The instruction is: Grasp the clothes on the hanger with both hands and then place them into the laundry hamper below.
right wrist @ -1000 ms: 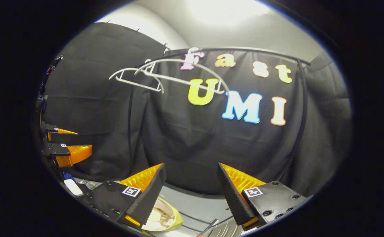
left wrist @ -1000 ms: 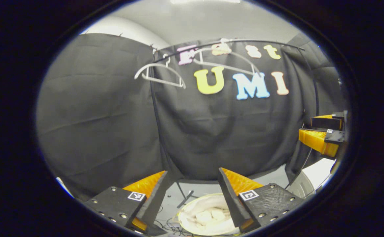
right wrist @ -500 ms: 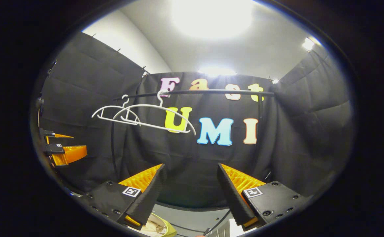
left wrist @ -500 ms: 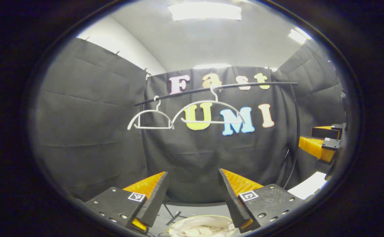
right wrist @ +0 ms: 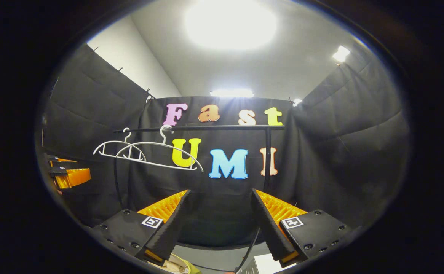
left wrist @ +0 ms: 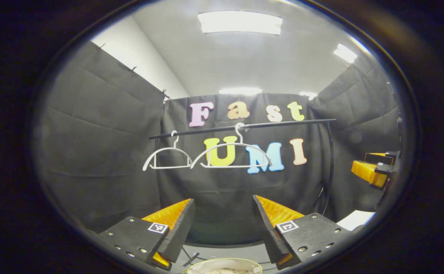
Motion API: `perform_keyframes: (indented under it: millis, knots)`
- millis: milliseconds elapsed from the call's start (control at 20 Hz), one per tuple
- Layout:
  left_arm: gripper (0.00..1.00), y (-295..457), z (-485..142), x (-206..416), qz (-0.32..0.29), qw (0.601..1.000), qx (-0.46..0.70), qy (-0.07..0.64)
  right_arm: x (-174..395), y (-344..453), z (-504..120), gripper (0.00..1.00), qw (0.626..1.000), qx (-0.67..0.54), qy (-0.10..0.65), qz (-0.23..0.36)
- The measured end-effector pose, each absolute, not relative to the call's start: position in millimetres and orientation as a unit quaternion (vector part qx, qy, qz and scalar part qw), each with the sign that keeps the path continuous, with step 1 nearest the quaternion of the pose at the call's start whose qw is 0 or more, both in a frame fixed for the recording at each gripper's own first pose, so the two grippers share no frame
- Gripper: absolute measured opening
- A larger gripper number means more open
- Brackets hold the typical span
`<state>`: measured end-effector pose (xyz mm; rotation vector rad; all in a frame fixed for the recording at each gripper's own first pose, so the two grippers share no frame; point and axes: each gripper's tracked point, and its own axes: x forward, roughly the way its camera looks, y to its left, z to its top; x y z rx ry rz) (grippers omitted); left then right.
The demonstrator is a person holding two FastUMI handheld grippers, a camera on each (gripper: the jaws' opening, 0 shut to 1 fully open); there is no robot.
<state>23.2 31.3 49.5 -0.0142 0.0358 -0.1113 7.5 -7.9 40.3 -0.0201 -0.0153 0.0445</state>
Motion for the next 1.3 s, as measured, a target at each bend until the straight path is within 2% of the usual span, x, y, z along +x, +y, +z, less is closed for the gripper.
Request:
perform_keyframes:
  millis: [1300]
  knots:
    - [0.87,17,49,12,-0.061,0.998,0.02,0.002,19,-23,47,0.96,1.0,-0.002,-0.024,0.004]
